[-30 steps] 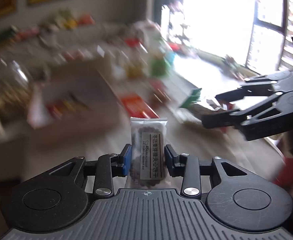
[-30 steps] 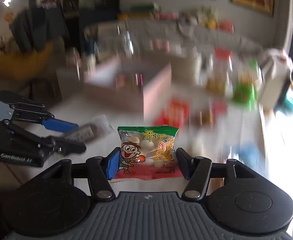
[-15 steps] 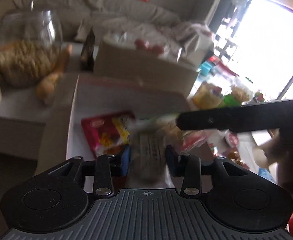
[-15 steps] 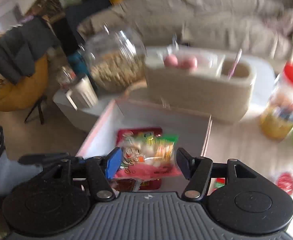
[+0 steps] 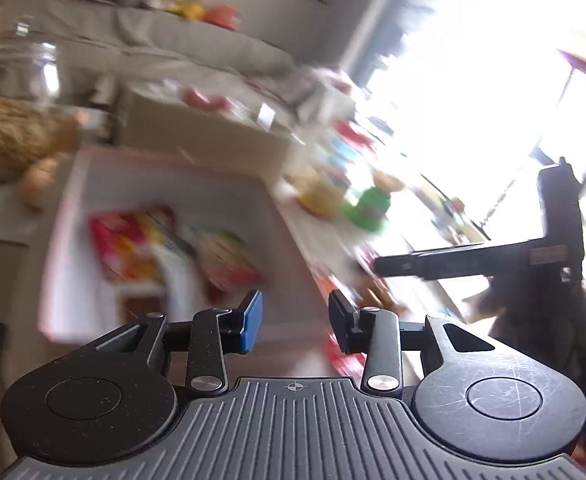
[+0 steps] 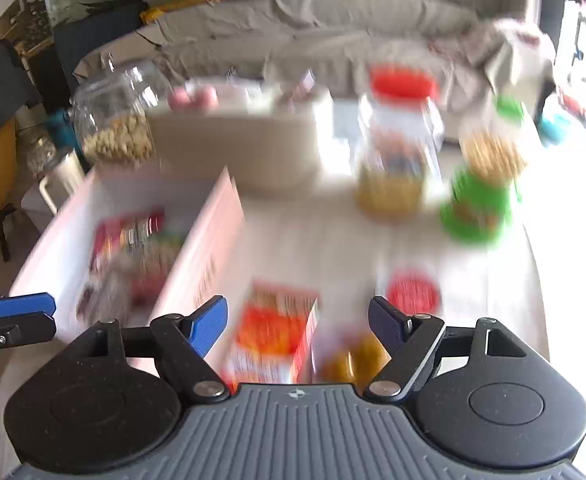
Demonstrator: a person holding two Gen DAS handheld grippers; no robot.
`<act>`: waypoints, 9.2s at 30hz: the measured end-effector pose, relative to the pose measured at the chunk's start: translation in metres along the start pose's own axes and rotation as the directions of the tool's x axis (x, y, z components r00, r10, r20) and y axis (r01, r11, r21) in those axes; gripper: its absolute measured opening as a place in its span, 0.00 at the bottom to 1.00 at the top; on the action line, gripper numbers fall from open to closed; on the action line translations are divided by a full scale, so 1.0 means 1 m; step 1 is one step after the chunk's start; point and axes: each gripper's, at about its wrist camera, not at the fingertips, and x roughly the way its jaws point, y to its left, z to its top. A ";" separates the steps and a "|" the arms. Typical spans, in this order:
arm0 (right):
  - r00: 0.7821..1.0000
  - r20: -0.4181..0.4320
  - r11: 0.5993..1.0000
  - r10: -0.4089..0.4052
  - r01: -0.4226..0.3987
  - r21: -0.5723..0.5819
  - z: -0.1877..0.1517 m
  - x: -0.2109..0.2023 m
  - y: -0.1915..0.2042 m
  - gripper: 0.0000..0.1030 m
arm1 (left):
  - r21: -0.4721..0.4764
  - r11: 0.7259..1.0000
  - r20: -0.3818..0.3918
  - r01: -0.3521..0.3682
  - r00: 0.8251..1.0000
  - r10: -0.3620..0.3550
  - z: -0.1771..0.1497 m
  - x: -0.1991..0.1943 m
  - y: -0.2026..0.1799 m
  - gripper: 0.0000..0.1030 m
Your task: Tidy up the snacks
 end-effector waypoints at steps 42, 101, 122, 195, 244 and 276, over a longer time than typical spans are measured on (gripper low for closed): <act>0.979 0.183 0.995 -0.095 0.086 0.059 -0.111 -0.103 -0.036 0.76 | 0.201 0.970 -0.215 -0.136 0.960 0.180 -0.101 0.055 -0.131 0.40; 0.996 -0.029 0.991 0.079 -0.082 -0.106 -0.209 -0.129 0.017 0.78 | -0.067 0.996 -0.298 0.057 0.952 -0.074 -0.141 -0.002 -0.114 0.42; 1.000 -0.025 0.937 0.003 -0.012 -0.350 -0.200 -0.086 0.090 0.78 | 0.390 0.913 -0.196 -0.117 0.959 0.206 -0.117 0.035 -0.121 0.36; 0.980 -0.057 0.980 0.189 -0.192 -0.053 0.105 0.051 0.128 0.61 | -0.105 0.968 0.026 -0.229 0.972 0.232 0.042 0.014 0.071 0.27; 0.995 0.103 0.986 -0.004 -0.013 0.168 -0.163 -0.097 -0.082 0.62 | 0.048 0.989 -0.242 0.139 0.962 -0.123 -0.079 0.046 -0.131 0.27; 0.973 0.148 0.976 -0.176 0.153 0.155 -0.211 -0.088 -0.053 0.87 | 0.247 0.959 -0.148 -0.137 0.973 0.177 -0.066 0.087 -0.109 0.45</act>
